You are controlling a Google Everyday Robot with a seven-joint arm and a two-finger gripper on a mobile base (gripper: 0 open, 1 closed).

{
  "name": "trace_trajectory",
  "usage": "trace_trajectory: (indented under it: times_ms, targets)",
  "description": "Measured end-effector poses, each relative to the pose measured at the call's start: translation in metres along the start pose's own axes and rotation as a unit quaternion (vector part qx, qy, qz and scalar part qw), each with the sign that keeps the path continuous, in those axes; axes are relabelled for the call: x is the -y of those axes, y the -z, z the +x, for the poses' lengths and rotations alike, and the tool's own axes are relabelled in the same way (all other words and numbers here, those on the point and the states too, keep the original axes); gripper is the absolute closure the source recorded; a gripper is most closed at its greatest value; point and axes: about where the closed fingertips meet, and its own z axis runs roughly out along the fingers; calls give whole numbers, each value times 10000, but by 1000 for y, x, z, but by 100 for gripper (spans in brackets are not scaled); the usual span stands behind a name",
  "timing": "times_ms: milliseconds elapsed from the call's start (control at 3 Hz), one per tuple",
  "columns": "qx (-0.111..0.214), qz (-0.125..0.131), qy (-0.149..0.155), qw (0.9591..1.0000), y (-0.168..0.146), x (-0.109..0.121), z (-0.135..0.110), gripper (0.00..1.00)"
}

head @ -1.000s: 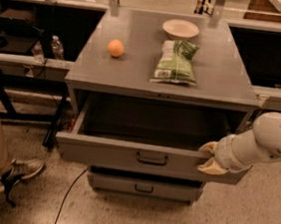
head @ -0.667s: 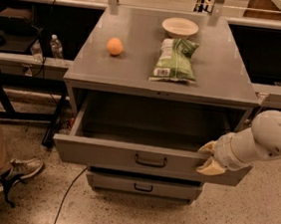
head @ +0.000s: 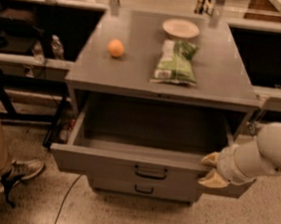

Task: Open top drawer

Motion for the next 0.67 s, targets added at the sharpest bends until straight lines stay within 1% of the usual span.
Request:
trace_trajectory:
  times_ms: [333,667]
  targets:
    - [0,0,0,10000,0,0,0,100]
    - [-47,-6,-316,9995,14,-39,1,100]
